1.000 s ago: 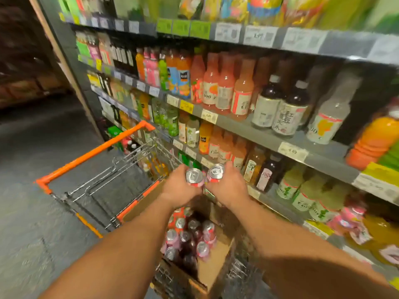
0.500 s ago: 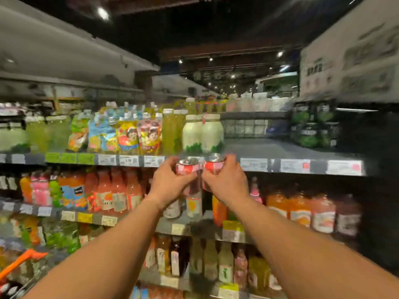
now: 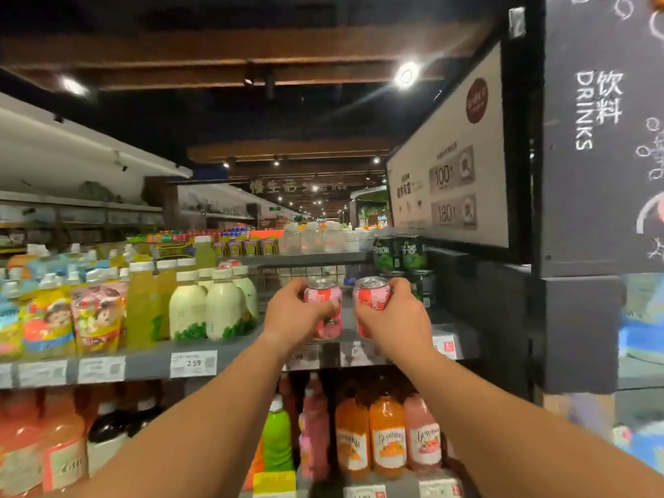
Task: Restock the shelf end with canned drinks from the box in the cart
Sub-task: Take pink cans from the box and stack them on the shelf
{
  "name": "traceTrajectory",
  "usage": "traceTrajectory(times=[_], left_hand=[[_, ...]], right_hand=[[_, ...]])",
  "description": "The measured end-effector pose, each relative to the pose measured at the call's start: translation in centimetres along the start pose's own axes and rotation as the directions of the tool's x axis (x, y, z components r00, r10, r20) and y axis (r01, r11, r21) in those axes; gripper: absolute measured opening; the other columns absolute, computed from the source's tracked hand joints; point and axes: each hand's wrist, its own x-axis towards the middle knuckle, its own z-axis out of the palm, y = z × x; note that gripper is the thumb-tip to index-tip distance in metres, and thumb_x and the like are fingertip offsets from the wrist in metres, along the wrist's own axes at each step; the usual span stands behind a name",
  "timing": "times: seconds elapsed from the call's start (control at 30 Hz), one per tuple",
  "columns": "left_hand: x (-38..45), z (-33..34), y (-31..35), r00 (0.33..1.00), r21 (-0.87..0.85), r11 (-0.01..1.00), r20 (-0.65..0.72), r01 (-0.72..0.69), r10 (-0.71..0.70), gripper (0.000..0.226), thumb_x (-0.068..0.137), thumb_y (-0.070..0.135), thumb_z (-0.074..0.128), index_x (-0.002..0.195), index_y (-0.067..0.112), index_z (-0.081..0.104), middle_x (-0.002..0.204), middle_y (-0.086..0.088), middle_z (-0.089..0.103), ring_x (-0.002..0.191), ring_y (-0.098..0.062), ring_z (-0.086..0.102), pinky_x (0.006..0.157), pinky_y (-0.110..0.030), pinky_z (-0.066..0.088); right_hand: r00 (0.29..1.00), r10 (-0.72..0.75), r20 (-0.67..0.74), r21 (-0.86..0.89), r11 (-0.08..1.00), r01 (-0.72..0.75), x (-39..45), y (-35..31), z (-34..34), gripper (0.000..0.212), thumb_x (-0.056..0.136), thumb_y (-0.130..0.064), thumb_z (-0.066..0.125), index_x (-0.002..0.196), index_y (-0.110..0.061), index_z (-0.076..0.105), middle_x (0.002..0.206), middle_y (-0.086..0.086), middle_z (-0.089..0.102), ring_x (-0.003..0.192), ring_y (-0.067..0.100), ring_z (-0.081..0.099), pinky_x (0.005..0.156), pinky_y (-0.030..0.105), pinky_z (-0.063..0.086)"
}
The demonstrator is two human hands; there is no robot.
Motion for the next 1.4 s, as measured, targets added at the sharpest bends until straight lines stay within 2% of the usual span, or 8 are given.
traceTrajectory(times=[0.2, 0.4, 0.57, 0.73, 0.93, 1.07, 1.17, 1.4], left_hand=[[4.4, 4.1, 0.2, 0.997, 0.051, 0.998, 0.067, 0.030, -0.034, 0.029, 0.057, 0.017, 0.085, 0.070, 0.029, 0.062, 0.066, 0.015, 0.070, 0.063, -0.004, 0.068, 0.049, -0.019, 0.050], [11.3, 6.0, -1.6, 0.985, 0.191, 0.974, 0.098, 0.122, -0.142, 0.039, 0.056, 0.016, 0.084, 0.089, 0.021, 0.064, 0.095, -0.002, 0.071, 0.087, -0.022, 0.069, 0.079, -0.038, 0.060], [17.4, 6.9, -3.9, 0.966, 0.240, 0.951, 0.121, 0.195, -0.229, 0.032, 0.056, 0.010, 0.087, 0.074, 0.017, 0.062, 0.092, -0.010, 0.072, 0.088, -0.029, 0.071, 0.078, -0.046, 0.061], [22.9, 8.5, -6.6, 0.932, 0.307, 0.923, 0.203, 0.231, -0.301, 0.044, 0.063, 0.014, 0.091, 0.099, 0.002, 0.069, 0.095, -0.017, 0.073, 0.090, -0.032, 0.072, 0.080, -0.050, 0.060], [26.2, 9.7, -9.3, 0.905, 0.373, 0.895, 0.242, 0.246, -0.350, 0.025, 0.074, 0.008, 0.084, 0.089, 0.000, 0.066, 0.090, -0.019, 0.074, 0.072, -0.028, 0.070, 0.075, -0.043, 0.060], [27.9, 9.7, -9.2, 0.880, 0.515, 0.842, 0.310, 0.163, -0.360, 0.031, 0.077, 0.014, 0.083, 0.097, -0.006, 0.069, 0.099, -0.023, 0.074, 0.092, -0.034, 0.073, 0.085, -0.049, 0.059], [28.8, 10.0, -8.4, 0.871, 0.663, 0.748, 0.352, 0.028, -0.344, 0.035, 0.076, 0.025, 0.084, 0.095, -0.004, 0.074, 0.096, -0.017, 0.075, 0.079, -0.027, 0.070, 0.082, -0.040, 0.060], [30.3, 11.8, -9.3, 0.916, 0.781, 0.563, 0.389, -0.271, -0.099, 0.027, 0.085, 0.023, 0.068, 0.109, 0.012, 0.065, 0.112, -0.007, 0.068, 0.105, -0.027, 0.062, 0.078, -0.028, 0.046]], right_hand=[[1.000, 0.013, 0.018, -0.084, 0.996, -0.012, 4.9, 1.9, 1.2, 0.052, 0.073, -0.059, 0.066, 0.103, -0.024, 0.042, 0.081, -0.004, 0.058, 0.077, 0.024, 0.059, 0.060, 0.031, 0.044], [0.991, 0.072, 0.113, -0.181, 0.982, -0.051, 11.0, 2.4, 5.7, 0.053, 0.077, -0.048, 0.068, 0.112, -0.016, 0.043, 0.105, 0.009, 0.060, 0.092, 0.031, 0.060, 0.070, 0.033, 0.046], [0.966, 0.186, 0.180, -0.276, 0.952, -0.131, 15.4, 2.6, 10.7, 0.052, 0.083, -0.027, 0.064, 0.127, -0.008, 0.042, 0.129, 0.016, 0.050, 0.115, 0.033, 0.055, 0.087, 0.036, 0.048], [0.943, 0.264, 0.204, -0.362, 0.915, -0.178, 18.9, 3.4, 14.5, 0.037, 0.089, -0.019, 0.056, 0.122, -0.006, 0.048, 0.125, 0.013, 0.059, 0.114, 0.030, 0.059, 0.085, 0.034, 0.048], [0.921, 0.315, 0.230, -0.393, 0.896, -0.208, 21.7, 3.7, 18.4, 0.047, 0.091, -0.020, 0.058, 0.131, -0.004, 0.039, 0.133, 0.015, 0.053, 0.123, 0.030, 0.053, 0.093, 0.036, 0.046], [0.921, 0.238, 0.308, -0.505, 0.862, -0.054, 23.1, 3.5, 19.8, 0.051, 0.092, -0.015, 0.053, 0.138, -0.001, 0.035, 0.135, 0.019, 0.047, 0.122, 0.034, 0.050, 0.088, 0.038, 0.048], [0.916, 0.133, 0.378, -0.595, 0.793, 0.131, 23.7, 3.6, 20.0, 0.043, 0.094, -0.017, 0.048, 0.135, -0.003, 0.048, 0.135, 0.020, 0.044, 0.121, 0.033, 0.046, 0.088, 0.038, 0.047], [0.894, -0.088, 0.439, -0.773, 0.470, 0.426, 24.7, 4.7, 20.8, 0.038, 0.097, -0.024, 0.044, 0.129, -0.005, 0.054, 0.128, 0.017, 0.053, 0.117, 0.034, 0.042, 0.088, 0.037, 0.042]])
